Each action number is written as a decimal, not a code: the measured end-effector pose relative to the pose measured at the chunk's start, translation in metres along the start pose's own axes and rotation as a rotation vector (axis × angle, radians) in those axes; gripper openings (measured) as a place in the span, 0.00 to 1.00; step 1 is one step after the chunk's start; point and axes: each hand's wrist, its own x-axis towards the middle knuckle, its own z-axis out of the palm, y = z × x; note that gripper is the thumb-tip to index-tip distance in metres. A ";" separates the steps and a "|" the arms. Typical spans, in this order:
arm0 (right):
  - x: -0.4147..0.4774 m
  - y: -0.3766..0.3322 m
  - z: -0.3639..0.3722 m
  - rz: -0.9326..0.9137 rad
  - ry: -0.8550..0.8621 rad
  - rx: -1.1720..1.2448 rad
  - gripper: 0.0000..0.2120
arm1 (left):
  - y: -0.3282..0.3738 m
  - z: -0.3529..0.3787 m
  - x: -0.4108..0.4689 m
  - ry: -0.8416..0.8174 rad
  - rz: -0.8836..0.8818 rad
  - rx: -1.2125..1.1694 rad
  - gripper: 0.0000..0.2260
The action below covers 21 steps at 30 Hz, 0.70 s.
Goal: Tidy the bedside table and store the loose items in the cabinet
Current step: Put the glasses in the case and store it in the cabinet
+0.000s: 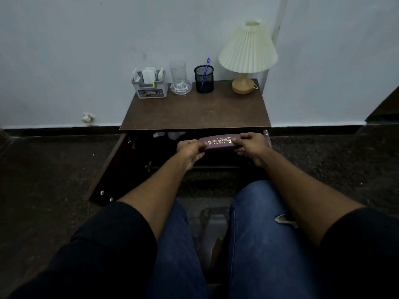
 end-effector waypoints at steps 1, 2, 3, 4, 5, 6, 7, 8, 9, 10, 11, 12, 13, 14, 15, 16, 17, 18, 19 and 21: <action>0.001 0.004 -0.001 0.007 0.006 -0.021 0.17 | -0.004 0.001 0.001 0.016 -0.010 0.023 0.10; 0.001 0.007 -0.001 0.016 0.013 -0.046 0.17 | -0.007 0.002 0.003 0.037 -0.020 0.047 0.10; 0.002 0.009 -0.002 0.028 0.025 -0.077 0.16 | -0.010 0.003 0.005 0.058 -0.028 0.074 0.10; 0.004 0.013 -0.002 0.040 0.040 -0.103 0.16 | -0.014 0.003 0.008 0.074 -0.036 0.101 0.11; 0.006 0.017 -0.002 0.054 0.057 -0.129 0.15 | -0.017 0.002 0.012 0.083 -0.043 0.123 0.12; 0.009 0.022 -0.001 0.066 0.072 -0.155 0.15 | -0.021 0.003 0.016 0.087 -0.048 0.138 0.12; 0.012 0.024 0.000 0.073 0.087 -0.183 0.14 | -0.024 0.003 0.020 0.090 -0.049 0.150 0.12; 0.016 0.027 0.001 0.075 0.104 -0.210 0.12 | -0.027 0.004 0.025 0.100 -0.047 0.161 0.12; 0.021 0.029 0.002 0.075 0.114 -0.242 0.11 | -0.029 0.004 0.030 0.113 -0.046 0.177 0.11; 0.026 0.031 0.003 0.066 0.117 -0.278 0.10 | -0.031 0.005 0.035 0.124 -0.041 0.198 0.10; 0.032 0.032 0.005 0.055 0.116 -0.314 0.08 | -0.033 0.007 0.041 0.134 -0.037 0.230 0.10; 0.039 0.033 0.006 0.041 0.118 -0.347 0.07 | -0.035 0.009 0.047 0.146 -0.026 0.267 0.09; 0.046 0.034 0.008 0.031 0.122 -0.377 0.06 | -0.037 0.010 0.054 0.155 -0.007 0.311 0.08; 0.053 0.035 0.010 0.021 0.127 -0.401 0.05 | -0.039 0.012 0.061 0.158 0.015 0.361 0.07; 0.059 0.037 0.012 0.019 0.132 -0.416 0.05 | -0.041 0.012 0.067 0.156 0.036 0.411 0.07; 0.068 0.039 0.015 0.022 0.134 -0.420 0.05 | -0.043 0.014 0.074 0.155 0.053 0.444 0.07; 0.077 0.042 0.017 0.031 0.136 -0.415 0.06 | -0.046 0.016 0.082 0.159 0.062 0.465 0.09; 0.086 0.045 0.020 0.041 0.140 -0.405 0.08 | -0.049 0.018 0.090 0.169 0.070 0.473 0.10; 0.094 0.048 0.022 0.051 0.148 -0.400 0.11 | -0.052 0.021 0.097 0.172 0.073 0.470 0.09; 0.111 0.054 0.024 0.065 0.173 -0.408 0.16 | -0.057 0.028 0.112 0.159 0.071 0.453 0.05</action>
